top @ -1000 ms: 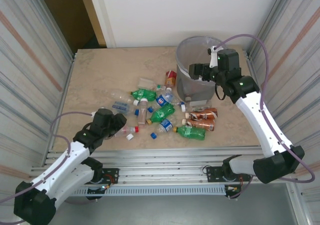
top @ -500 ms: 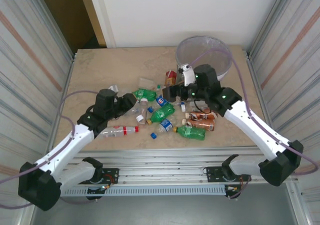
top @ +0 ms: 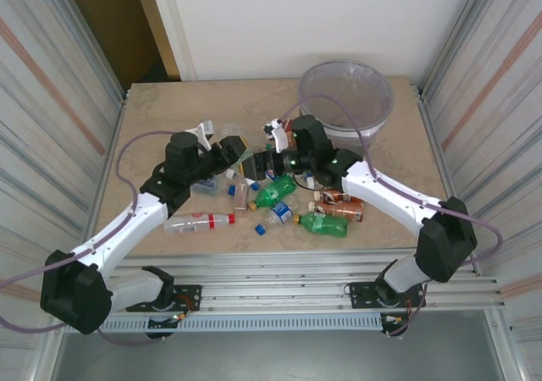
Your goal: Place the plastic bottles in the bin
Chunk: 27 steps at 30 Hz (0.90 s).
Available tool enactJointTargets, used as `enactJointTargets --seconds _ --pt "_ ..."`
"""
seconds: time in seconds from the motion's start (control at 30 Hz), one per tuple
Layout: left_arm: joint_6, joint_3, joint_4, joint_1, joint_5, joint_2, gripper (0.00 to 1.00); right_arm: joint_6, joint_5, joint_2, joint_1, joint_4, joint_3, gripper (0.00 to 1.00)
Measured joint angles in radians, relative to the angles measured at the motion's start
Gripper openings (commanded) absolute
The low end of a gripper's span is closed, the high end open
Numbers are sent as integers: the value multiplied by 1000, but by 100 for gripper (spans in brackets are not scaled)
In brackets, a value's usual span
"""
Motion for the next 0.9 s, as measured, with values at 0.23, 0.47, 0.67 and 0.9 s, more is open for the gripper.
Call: enactJointTargets --seconds 0.23,0.47,0.67,0.9 --pt "-18 0 33 6 21 0 52 27 -46 54 0 57 22 79" --pt "-39 0 69 6 51 0 56 49 -70 68 0 80 23 63" --pt "-42 0 84 10 55 2 75 53 -63 68 0 77 31 37" --pt "22 22 64 9 87 -22 99 45 17 58 -19 -5 58 30"
